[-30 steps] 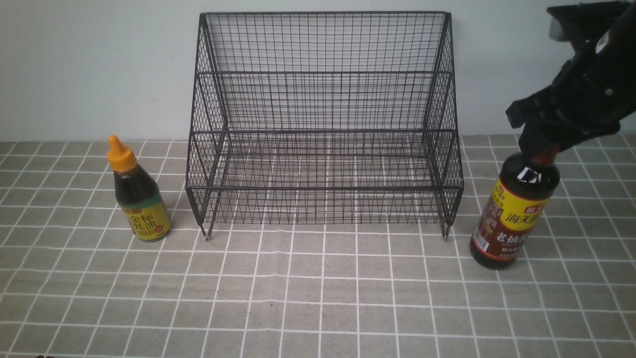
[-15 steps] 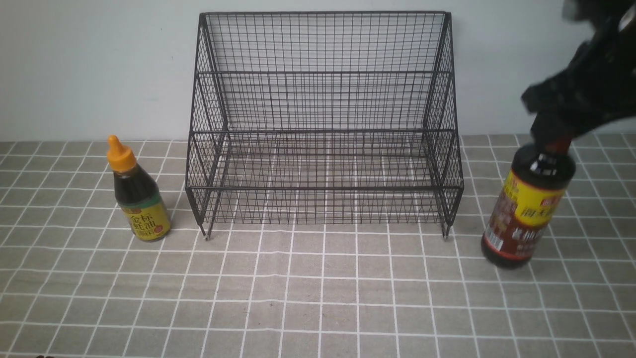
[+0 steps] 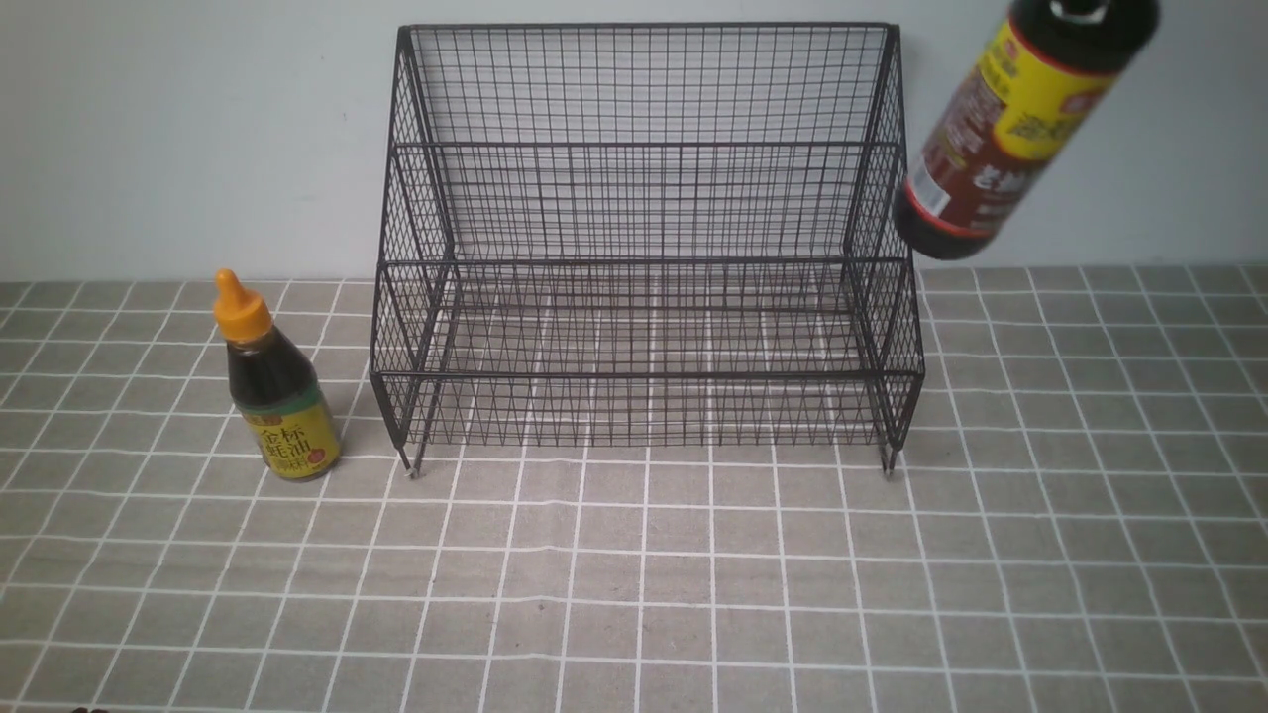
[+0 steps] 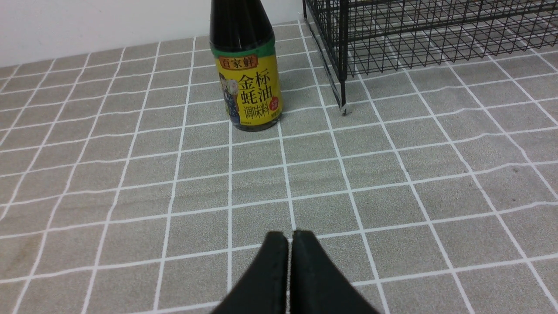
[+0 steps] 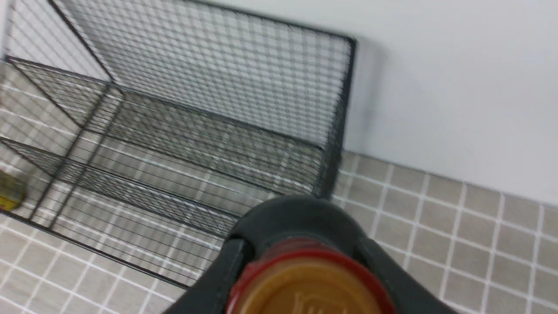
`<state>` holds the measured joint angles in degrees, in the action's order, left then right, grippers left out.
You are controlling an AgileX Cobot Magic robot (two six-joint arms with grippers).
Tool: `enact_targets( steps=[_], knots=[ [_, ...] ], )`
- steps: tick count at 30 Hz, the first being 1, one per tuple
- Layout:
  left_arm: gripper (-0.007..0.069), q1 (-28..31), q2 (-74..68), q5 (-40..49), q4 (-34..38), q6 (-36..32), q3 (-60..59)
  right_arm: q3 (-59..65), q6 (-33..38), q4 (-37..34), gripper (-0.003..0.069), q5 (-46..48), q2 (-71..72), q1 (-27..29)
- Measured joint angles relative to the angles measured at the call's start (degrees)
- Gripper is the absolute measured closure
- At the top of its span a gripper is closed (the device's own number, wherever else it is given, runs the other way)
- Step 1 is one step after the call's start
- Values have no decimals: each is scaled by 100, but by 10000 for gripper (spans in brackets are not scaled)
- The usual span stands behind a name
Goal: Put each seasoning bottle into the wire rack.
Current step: Use the right arm to put the condiment bottle back on the shelf
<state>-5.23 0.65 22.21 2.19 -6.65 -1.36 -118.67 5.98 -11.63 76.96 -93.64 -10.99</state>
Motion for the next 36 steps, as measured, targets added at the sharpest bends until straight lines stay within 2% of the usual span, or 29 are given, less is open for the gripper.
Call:
enact_targets(
  steps=[6, 11, 17, 36],
  knots=[
    [631, 0, 0, 0, 0, 0, 0, -71, 188, -27, 382, -177, -416, -327],
    [631, 0, 0, 0, 0, 0, 0, -71, 218, 30, 382, -892, -717, -601],
    [631, 0, 0, 0, 0, 0, 0, -77, 218, 179, 382, -1699, -861, -628],
    [631, 0, 0, 0, 0, 0, 0, -83, 236, 200, 382, -1570, -2079, -628]
  ],
)
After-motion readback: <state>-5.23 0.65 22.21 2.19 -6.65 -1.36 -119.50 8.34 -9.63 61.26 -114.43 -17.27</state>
